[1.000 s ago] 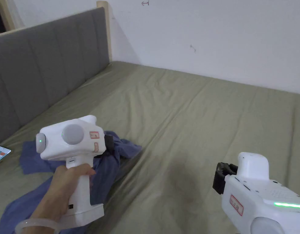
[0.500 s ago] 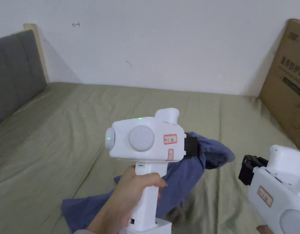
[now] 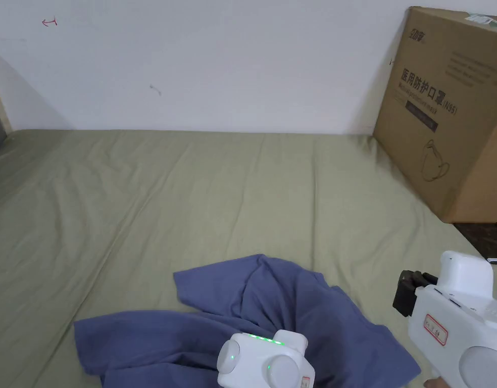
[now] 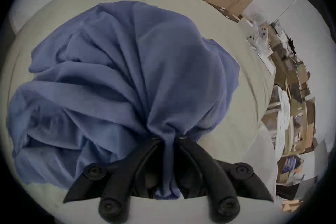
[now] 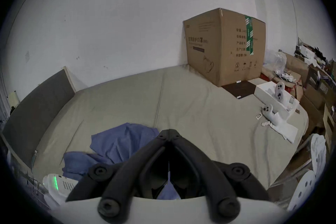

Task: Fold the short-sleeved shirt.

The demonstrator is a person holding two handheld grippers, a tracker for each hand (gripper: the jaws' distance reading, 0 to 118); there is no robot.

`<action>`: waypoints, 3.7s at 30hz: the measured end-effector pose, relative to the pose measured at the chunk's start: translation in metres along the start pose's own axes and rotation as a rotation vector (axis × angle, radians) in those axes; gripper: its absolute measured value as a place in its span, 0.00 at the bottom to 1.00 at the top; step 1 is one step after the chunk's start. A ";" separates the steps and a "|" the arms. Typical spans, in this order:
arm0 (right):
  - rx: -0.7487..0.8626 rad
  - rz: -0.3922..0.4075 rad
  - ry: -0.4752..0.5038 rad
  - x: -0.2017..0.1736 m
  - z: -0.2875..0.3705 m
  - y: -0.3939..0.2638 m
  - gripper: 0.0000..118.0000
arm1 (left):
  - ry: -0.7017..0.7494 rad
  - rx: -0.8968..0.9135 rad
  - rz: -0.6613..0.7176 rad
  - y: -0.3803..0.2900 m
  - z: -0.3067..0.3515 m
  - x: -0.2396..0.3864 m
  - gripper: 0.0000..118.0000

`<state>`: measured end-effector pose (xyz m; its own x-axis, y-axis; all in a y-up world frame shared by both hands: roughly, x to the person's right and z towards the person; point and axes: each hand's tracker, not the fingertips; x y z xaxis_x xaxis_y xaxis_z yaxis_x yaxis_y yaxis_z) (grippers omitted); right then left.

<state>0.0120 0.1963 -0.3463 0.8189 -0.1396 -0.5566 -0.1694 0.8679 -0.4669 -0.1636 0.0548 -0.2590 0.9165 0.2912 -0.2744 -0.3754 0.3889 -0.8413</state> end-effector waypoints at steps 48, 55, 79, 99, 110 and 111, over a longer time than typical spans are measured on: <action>-0.278 0.175 0.192 -0.107 -0.120 -0.040 0.00 | 0.502 0.210 0.499 -0.022 0.100 -0.282 0.03; -0.331 0.276 0.364 -0.121 -0.187 0.011 0.70 | 0.437 0.289 0.514 -0.023 0.136 -0.279 0.03; -0.539 0.351 0.289 -0.130 -0.290 0.043 0.01 | 0.444 0.323 0.432 -0.006 0.174 -0.263 0.03; -0.044 0.044 0.148 0.042 -0.052 0.252 0.01 | 0.532 0.654 0.180 0.066 0.352 -0.188 0.03; 0.099 -0.041 0.096 0.006 -0.047 0.344 0.01 | 0.639 0.808 0.106 0.166 0.430 -0.175 0.03; 0.109 -0.040 0.096 0.000 -0.049 0.355 0.01 | 0.654 0.813 0.094 0.179 0.437 -0.178 0.03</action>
<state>-0.0749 0.4811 -0.5462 0.7668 -0.2156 -0.6046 -0.0727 0.9067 -0.4156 -0.4540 0.4544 -0.1569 0.6842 -0.0843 -0.7244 -0.2064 0.9303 -0.3032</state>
